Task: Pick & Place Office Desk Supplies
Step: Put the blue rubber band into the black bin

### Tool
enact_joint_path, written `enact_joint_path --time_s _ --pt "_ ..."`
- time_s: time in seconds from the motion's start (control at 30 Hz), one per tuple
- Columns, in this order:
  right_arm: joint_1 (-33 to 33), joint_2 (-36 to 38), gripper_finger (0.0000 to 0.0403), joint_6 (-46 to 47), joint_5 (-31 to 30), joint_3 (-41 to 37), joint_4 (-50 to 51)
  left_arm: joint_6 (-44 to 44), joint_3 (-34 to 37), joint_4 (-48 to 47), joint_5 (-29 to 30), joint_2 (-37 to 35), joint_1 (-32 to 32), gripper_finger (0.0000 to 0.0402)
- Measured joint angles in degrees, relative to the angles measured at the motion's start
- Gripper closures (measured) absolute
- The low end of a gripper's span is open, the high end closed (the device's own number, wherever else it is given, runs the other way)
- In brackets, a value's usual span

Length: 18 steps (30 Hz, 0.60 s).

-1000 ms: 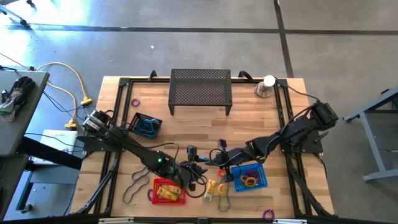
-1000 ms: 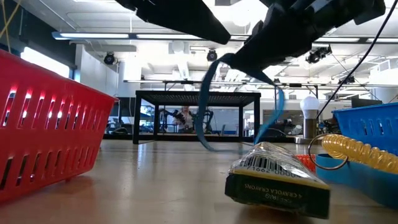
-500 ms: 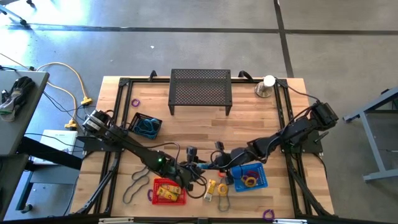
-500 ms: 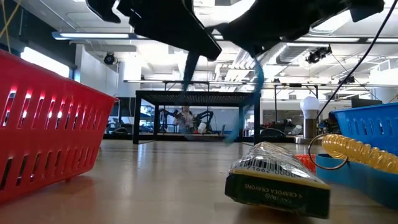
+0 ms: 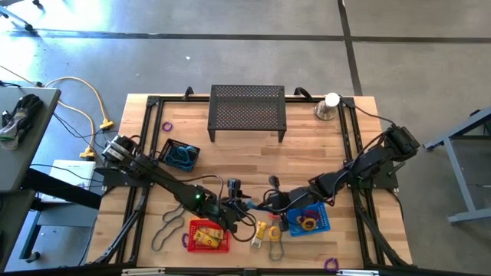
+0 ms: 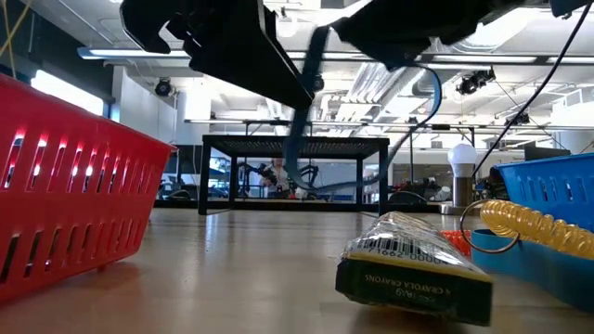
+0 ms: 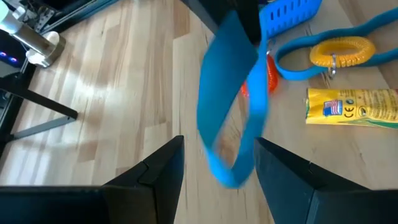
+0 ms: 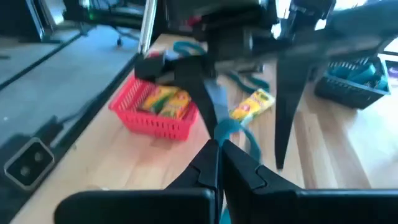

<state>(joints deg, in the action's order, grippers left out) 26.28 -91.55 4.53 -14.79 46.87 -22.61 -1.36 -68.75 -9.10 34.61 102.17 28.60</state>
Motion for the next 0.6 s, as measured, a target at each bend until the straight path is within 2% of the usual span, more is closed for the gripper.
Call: enact_joint_path --time_s 0.6 --pt "-0.9 0.5 0.04 5.1 0.8 0.0 -0.7 0.2 0.0 1.9 1.7 0.0 -3.2 0.0219"
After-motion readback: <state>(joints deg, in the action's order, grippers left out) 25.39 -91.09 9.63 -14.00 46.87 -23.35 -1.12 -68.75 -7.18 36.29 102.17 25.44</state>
